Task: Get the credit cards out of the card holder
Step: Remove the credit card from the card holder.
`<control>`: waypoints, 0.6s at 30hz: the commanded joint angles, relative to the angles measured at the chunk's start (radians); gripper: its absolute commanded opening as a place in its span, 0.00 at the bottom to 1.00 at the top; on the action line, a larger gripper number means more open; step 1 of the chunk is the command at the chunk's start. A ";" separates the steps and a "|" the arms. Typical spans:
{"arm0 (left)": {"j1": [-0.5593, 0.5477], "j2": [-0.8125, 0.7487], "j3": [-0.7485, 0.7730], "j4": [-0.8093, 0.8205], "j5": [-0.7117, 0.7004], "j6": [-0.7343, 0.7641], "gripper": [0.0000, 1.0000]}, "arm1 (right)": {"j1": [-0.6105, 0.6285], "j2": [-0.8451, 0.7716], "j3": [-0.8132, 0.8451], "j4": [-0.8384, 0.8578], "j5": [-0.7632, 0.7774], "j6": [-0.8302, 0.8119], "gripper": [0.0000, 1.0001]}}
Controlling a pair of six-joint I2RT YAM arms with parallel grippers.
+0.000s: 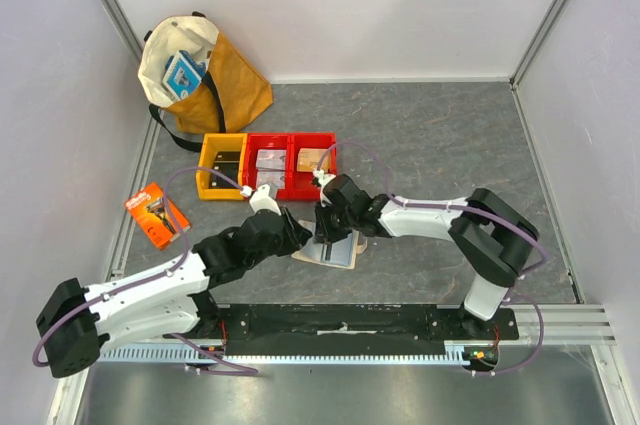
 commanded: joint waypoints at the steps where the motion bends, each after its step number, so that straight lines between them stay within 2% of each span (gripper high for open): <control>1: 0.015 0.049 0.031 0.131 0.048 0.018 0.31 | 0.002 -0.149 0.004 -0.059 0.120 -0.031 0.19; 7: 0.090 0.169 0.034 0.238 0.190 0.024 0.30 | -0.029 -0.285 -0.102 -0.079 0.245 0.018 0.19; 13: 0.096 0.287 0.076 0.282 0.282 0.058 0.31 | -0.055 -0.331 -0.203 -0.048 0.251 0.055 0.19; 18: 0.111 0.358 0.092 0.279 0.285 0.080 0.34 | -0.074 -0.336 -0.262 -0.009 0.233 0.083 0.19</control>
